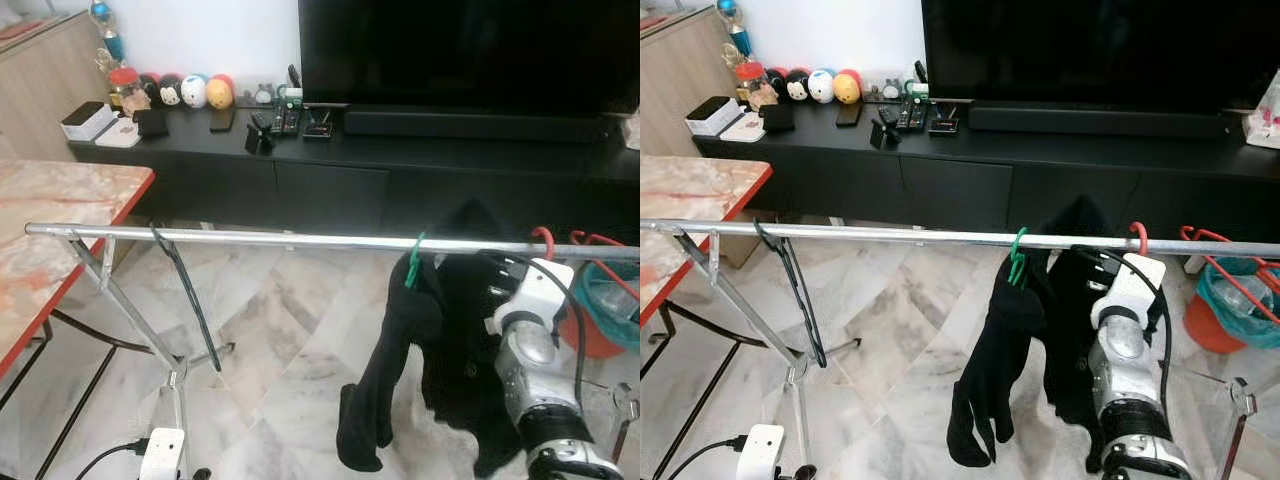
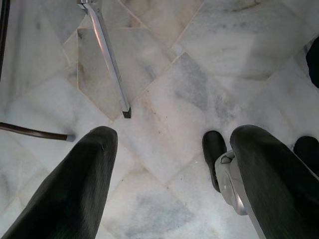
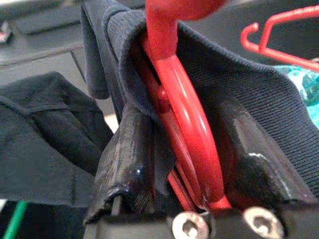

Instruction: Hang hanger

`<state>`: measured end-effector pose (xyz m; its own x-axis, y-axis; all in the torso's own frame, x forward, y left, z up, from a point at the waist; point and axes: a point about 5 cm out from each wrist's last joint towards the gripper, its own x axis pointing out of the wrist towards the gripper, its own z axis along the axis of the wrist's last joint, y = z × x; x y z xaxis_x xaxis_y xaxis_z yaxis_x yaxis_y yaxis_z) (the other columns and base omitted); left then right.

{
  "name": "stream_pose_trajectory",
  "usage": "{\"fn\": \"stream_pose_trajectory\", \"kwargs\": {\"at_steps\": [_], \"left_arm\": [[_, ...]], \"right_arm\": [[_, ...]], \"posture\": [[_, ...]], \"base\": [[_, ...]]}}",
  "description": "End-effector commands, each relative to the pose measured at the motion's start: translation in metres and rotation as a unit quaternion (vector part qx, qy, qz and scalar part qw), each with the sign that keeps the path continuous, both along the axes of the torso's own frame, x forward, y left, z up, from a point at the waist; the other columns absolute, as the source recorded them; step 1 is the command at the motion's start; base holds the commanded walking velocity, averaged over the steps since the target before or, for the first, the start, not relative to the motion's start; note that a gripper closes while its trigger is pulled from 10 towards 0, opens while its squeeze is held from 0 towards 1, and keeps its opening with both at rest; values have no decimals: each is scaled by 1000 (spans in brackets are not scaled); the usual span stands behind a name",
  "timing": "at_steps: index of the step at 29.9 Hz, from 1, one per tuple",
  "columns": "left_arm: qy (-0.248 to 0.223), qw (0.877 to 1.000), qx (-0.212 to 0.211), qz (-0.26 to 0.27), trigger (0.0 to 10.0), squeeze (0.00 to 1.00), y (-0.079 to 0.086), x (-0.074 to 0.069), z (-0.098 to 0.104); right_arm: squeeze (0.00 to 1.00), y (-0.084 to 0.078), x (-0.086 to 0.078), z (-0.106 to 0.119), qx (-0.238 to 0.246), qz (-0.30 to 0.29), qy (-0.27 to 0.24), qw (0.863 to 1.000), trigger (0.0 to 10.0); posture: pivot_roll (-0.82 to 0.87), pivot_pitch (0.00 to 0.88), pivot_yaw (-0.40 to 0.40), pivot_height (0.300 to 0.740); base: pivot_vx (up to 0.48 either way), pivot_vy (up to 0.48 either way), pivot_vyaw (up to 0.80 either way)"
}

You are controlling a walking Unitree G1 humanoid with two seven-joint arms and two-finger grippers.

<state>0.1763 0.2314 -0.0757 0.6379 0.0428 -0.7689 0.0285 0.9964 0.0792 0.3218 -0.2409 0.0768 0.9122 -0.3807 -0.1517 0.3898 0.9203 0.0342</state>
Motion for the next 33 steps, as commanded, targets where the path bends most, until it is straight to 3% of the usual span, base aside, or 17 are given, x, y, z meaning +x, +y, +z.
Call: {"fn": "stream_pose_trajectory", "kwargs": {"at_steps": [1,7,15,26,33], "left_arm": [[7,1000,0,-1,10000,0,3,-4,-1],[9,1000,1,0,10000,0,6,-4,0],[4,1000,-3,-1,10000,0,7,-2,1],[4,1000,-7,-10,10000,0,2,-1,0],[4,1000,-10,-9,10000,0,0,0,0]], "right_arm": [[0,5,0,12,-17,0,-46,999,10000],[0,20,-27,-12,-32,2,-37,999,10000],[0,10,-59,-33,-40,-57,-13,997,10000],[0,11,-56,-25,-37,-65,-33,997,10000],[0,16,-52,-23,-36,-59,-34,997,10000]], "posture": [[-19,0,76,740],[-24,0,76,740],[-36,0,77,740],[-36,7,86,740],[-32,15,84,740]], "base": [[0,0,0],[0,0,0],[0,0,0],[0,0,0],[-264,0,0]]}}
